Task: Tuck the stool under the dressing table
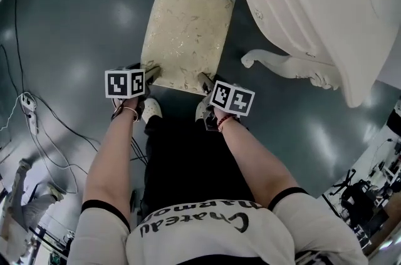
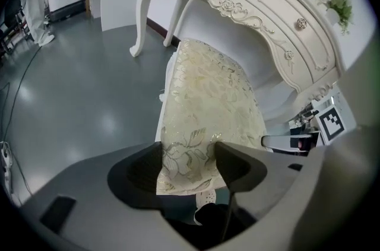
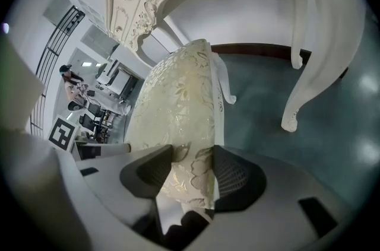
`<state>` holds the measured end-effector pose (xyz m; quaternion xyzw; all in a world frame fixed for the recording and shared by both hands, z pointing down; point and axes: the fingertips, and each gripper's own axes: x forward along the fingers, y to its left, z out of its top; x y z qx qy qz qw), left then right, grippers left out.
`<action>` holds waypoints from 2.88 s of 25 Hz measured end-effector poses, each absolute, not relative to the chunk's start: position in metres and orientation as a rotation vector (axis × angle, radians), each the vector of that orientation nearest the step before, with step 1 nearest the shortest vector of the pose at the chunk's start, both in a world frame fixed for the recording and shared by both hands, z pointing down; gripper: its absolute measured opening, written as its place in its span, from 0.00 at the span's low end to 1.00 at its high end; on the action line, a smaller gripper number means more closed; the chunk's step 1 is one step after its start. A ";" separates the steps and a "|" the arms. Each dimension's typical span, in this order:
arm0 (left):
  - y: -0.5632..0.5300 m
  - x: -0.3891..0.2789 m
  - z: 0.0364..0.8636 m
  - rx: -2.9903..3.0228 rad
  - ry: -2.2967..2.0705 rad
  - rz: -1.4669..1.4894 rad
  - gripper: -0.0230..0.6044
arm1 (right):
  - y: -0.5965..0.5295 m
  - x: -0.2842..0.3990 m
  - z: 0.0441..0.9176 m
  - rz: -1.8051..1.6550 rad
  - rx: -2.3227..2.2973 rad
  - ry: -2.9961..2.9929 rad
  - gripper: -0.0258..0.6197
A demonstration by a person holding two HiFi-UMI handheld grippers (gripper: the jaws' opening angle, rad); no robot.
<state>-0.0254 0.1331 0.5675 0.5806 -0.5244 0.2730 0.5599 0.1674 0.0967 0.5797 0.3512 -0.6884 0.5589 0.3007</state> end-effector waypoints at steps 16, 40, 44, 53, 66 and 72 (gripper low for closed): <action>-0.014 -0.091 0.569 1.600 -1.055 0.734 0.50 | 0.013 0.108 0.581 1.624 1.415 -1.702 0.40; -0.164 -0.099 0.565 1.956 -1.124 0.570 0.49 | -0.102 0.090 0.572 1.492 1.794 -1.915 0.40; -0.189 -0.089 0.565 2.004 -1.142 0.509 0.49 | -0.127 0.102 0.573 1.434 1.845 -1.964 0.40; -0.236 -0.075 0.564 2.092 -1.200 0.483 0.49 | -0.168 0.115 0.571 1.291 2.016 -2.042 0.40; -0.293 -0.057 0.559 2.236 -1.243 0.362 0.48 | -0.222 0.132 0.568 1.073 2.171 -2.208 0.40; -0.314 -0.050 0.556 2.331 -1.309 0.310 0.48 | -0.245 0.140 0.567 0.915 2.242 -2.305 0.40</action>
